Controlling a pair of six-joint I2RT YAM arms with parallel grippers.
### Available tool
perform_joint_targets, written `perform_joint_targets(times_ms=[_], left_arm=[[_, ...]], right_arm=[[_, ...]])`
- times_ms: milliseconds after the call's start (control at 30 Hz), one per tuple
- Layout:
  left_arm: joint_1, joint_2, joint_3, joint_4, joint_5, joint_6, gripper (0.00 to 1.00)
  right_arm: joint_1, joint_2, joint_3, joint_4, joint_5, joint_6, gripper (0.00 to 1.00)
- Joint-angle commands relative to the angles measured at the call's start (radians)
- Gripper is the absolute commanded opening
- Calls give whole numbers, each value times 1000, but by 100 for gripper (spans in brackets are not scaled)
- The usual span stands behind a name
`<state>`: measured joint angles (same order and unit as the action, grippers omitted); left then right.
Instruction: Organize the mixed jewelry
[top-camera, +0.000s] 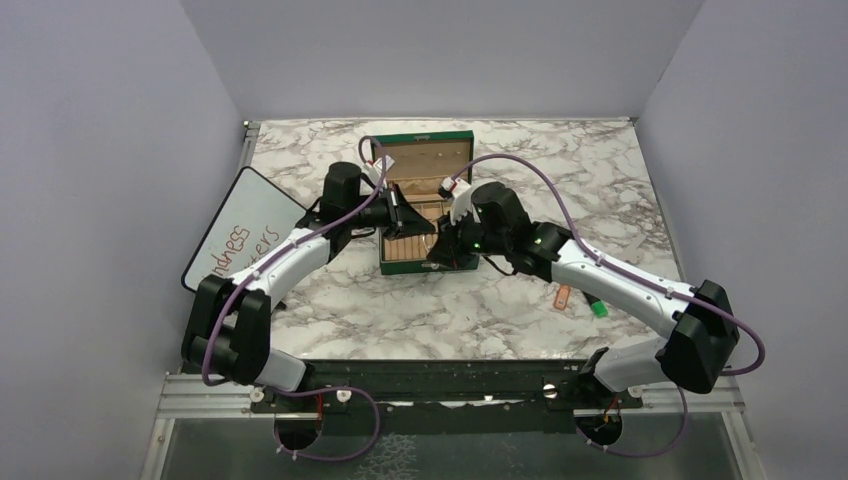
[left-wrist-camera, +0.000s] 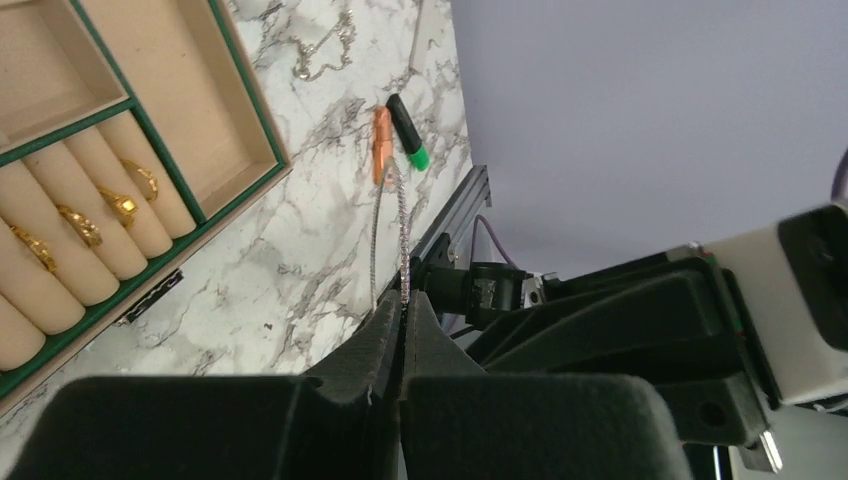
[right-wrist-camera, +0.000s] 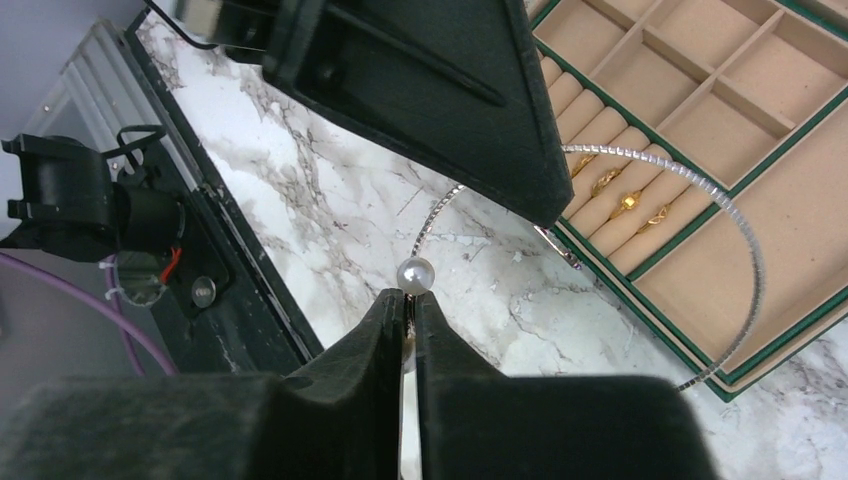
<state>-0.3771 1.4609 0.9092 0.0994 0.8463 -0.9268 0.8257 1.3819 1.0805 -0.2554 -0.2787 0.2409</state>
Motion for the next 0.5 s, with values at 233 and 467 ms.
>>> perform_joint_targets(times_ms=[233,467], left_arm=[[-5,-131,-39,155,-31,9,0],[-5,-182,-48,204,-86,44,0]], right_arm=[[9,-86,8,101,90,72,51],[9,-325,-138,243,293,169,53]])
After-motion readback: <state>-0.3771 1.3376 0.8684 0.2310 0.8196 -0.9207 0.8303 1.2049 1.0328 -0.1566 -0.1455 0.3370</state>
